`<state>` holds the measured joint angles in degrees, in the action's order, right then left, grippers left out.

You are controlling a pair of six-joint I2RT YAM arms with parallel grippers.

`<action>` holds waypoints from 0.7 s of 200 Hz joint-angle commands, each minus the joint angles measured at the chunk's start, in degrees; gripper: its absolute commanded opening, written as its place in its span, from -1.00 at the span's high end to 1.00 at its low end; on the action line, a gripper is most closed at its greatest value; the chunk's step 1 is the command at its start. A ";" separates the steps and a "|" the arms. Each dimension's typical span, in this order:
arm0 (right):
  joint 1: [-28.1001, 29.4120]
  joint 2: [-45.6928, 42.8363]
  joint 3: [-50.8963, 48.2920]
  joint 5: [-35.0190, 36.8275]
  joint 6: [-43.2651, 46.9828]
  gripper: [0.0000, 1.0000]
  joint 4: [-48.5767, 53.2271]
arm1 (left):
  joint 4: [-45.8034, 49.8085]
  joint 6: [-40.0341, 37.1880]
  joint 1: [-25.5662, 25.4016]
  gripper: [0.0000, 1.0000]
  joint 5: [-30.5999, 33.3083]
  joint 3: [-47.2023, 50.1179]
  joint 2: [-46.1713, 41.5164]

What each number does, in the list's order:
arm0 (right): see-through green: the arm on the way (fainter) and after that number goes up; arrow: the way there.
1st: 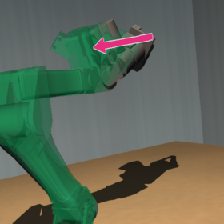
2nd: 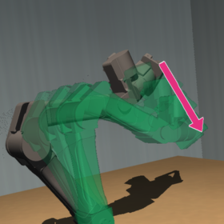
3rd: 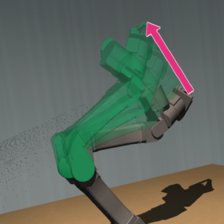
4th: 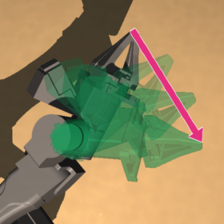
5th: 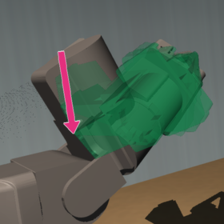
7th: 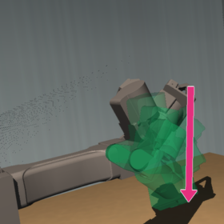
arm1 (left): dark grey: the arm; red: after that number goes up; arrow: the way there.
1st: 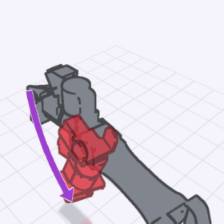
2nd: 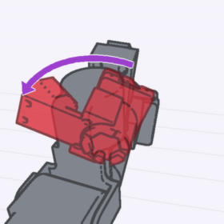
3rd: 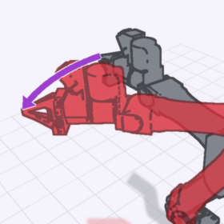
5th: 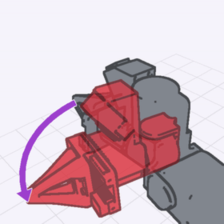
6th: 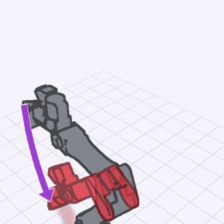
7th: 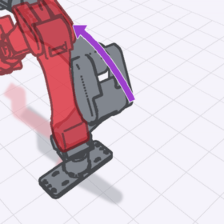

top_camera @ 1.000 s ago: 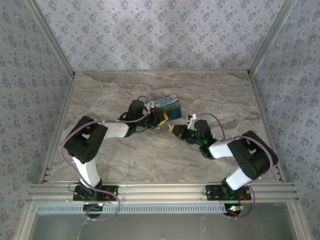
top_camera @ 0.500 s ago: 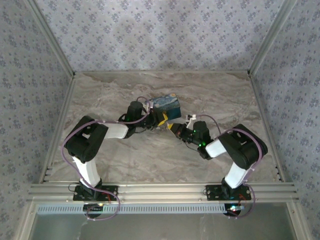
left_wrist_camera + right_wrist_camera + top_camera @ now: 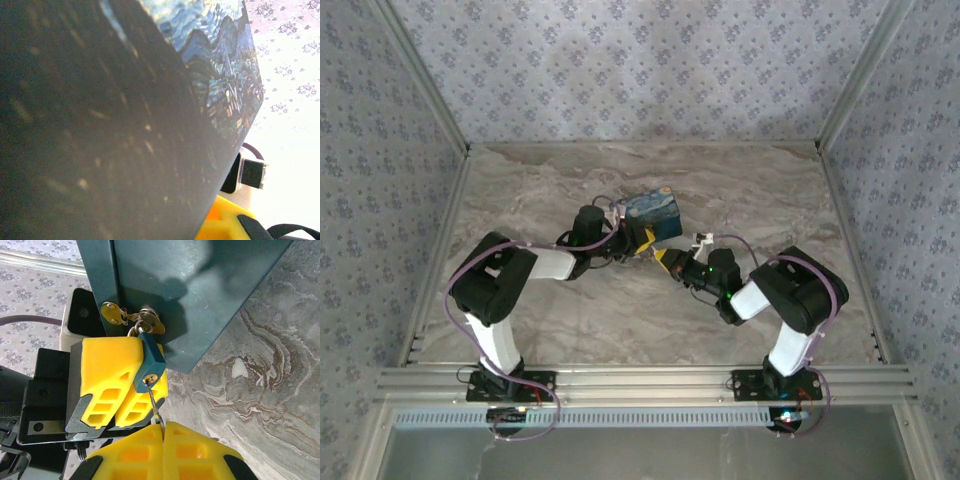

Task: Unlock the padlock with the key

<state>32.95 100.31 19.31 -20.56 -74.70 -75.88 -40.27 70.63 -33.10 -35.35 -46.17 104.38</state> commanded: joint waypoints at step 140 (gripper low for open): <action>0.10 0.95 0.05 1.60 -1.68 1.00 -4.05 | -6.12 2.11 0.45 1.00 -1.38 1.08 1.13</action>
<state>32.93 101.73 19.31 -19.86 -75.72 -77.93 -43.22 71.72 -32.99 -35.35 -45.23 105.16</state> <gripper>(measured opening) 0.064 0.096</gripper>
